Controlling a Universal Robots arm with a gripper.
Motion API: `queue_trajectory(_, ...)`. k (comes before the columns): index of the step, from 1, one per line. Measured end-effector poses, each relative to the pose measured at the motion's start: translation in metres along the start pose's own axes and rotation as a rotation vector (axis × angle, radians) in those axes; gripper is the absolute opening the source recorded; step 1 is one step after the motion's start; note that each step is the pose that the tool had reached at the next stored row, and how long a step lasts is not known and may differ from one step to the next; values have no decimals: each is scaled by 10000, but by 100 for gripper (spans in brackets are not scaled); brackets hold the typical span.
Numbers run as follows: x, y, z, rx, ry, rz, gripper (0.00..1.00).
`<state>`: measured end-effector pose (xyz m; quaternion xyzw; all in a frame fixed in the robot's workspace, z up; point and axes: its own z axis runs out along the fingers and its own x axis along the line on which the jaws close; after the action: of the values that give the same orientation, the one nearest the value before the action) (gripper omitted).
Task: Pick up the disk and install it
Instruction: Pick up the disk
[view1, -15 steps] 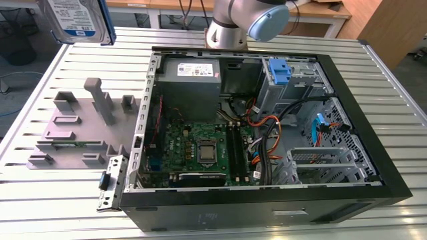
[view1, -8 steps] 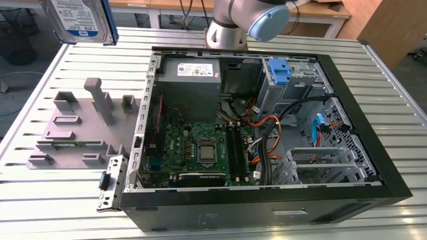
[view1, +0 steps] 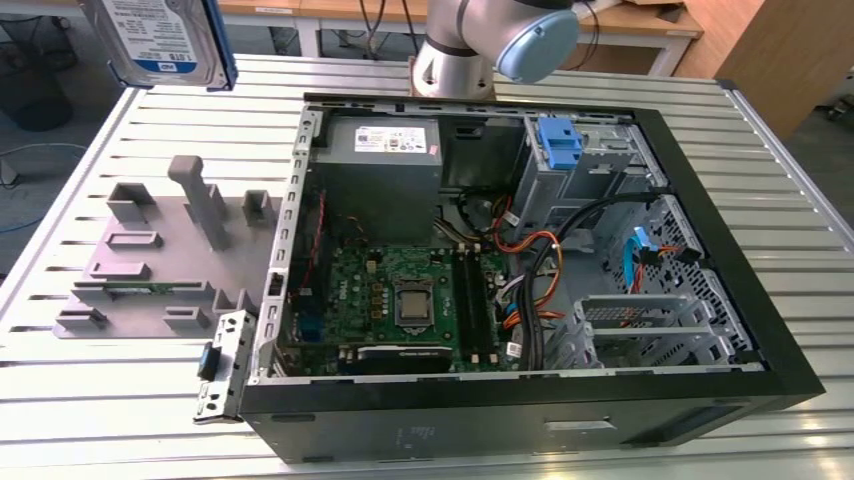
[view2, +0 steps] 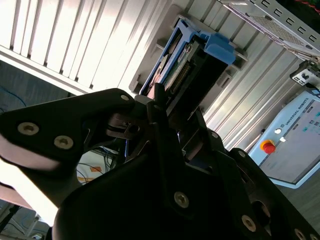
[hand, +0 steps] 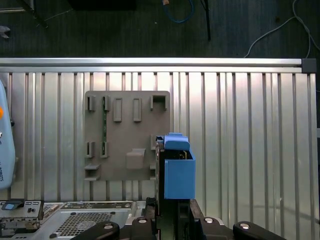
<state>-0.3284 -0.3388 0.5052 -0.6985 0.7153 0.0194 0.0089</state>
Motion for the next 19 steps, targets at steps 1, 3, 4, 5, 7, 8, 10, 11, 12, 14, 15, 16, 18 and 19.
queue_trajectory(1,0,-1,0,0,0,0,35)
queue_trajectory(3,0,-10,0,0,0,-1,35)
queue_trajectory(4,0,-15,0,0,0,-1,35)
queue_trajectory(5,0,-18,-1,0,1,-1,35)
queue_trajectory(7,0,-18,-1,0,1,1,35)
queue_trajectory(8,0,-22,0,0,0,0,35)
queue_trajectory(10,-1,-24,0,0,0,0,35)
queue_trajectory(11,-1,-25,0,0,0,0,35)
queue_trajectory(12,-1,-27,0,0,0,0,35)
queue_trajectory(14,-1,-35,-1,-1,0,-1,35)
queue_trajectory(15,-1,-40,-1,0,0,0,35)
queue_trajectory(16,-1,-45,-1,-1,1,0,35)
queue_trajectory(18,-1,-46,-1,0,0,1,35)
queue_trajectory(19,-1,-46,-1,0,0,1,35)
